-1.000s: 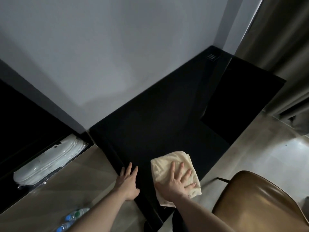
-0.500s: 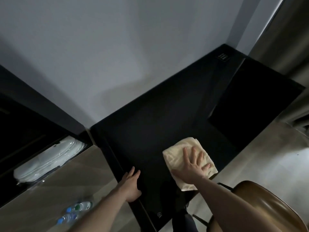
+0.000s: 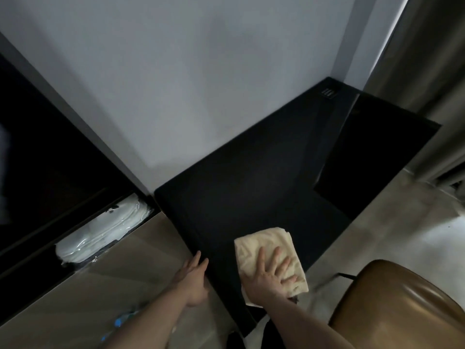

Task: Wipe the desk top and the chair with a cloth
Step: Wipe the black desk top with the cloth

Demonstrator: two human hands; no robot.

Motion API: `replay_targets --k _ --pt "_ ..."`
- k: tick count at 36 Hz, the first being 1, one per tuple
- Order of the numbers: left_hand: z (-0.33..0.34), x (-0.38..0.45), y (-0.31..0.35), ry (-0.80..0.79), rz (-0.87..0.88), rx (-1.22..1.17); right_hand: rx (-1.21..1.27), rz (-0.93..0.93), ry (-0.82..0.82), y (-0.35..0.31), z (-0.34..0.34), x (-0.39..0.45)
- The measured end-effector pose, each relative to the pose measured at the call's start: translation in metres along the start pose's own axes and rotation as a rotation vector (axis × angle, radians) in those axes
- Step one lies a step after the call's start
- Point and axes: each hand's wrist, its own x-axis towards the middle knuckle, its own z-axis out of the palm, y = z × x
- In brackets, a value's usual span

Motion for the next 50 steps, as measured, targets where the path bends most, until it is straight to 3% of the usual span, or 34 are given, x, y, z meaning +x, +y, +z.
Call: replay_targets --k 13,29,39,50 --pt "-0.042 0.050 0.063 -0.020 0.013 -0.014 0.099 0.034 -0.017 0.034 -0.071 0.058" --pt "-0.100 0.144 0.182 -0.059 -0.023 -0.242 0.017 -0.029 -0.007 0.067 -0.213 0.159" --pt "-0.088 0.109 0.174 -0.055 -0.035 -0.257 -0.104 -0.070 -0.019 0.069 -0.196 0.128" --pt "-0.049 0.077 0.145 -0.111 -0.095 -0.190 -0.031 0.098 -0.103 0.054 -0.170 0.084"
